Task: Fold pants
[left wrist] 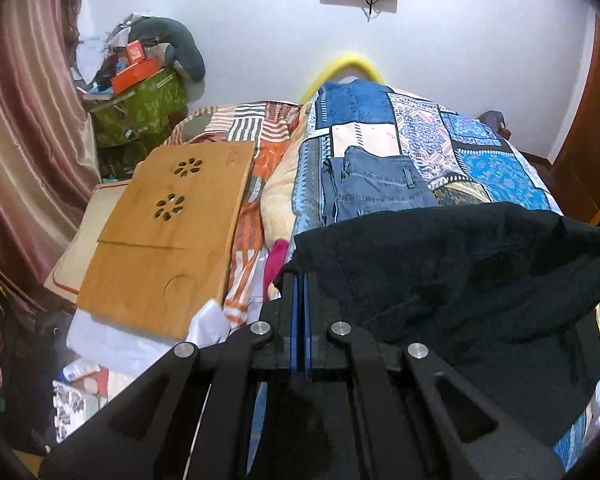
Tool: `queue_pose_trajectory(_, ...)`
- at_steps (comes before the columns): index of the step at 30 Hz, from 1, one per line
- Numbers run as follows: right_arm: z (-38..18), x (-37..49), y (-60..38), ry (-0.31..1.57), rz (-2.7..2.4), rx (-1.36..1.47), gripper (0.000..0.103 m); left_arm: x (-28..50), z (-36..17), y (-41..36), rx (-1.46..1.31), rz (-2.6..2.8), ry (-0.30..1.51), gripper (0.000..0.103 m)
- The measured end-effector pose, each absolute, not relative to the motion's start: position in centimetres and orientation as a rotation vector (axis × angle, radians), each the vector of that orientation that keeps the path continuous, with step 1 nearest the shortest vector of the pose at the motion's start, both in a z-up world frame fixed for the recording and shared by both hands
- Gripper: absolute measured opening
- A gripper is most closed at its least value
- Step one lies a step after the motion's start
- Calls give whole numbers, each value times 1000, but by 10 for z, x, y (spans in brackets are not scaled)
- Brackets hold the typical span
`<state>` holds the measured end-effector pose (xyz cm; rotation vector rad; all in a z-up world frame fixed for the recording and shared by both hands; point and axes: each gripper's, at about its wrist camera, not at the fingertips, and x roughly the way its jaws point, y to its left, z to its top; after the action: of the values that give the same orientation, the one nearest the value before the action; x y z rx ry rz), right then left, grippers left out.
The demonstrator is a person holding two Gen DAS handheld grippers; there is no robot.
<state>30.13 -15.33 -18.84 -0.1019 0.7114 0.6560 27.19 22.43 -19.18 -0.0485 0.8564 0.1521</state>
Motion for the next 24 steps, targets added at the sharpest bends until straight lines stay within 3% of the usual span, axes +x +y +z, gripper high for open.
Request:
queue_pose_trajectory(11, -232, 202, -152, 764, 678, -109, 6, 173, -250, 237, -100, 193, 929, 1)
queue_pose_trajectory(19, -277, 174, -152, 851, 640, -66, 6, 136, -322, 234, -152, 202, 1057, 1)
queue_pose_trajectory(24, -285, 166, -152, 865, 621, -64, 9, 126, -330, 231, -148, 204, 1057, 1)
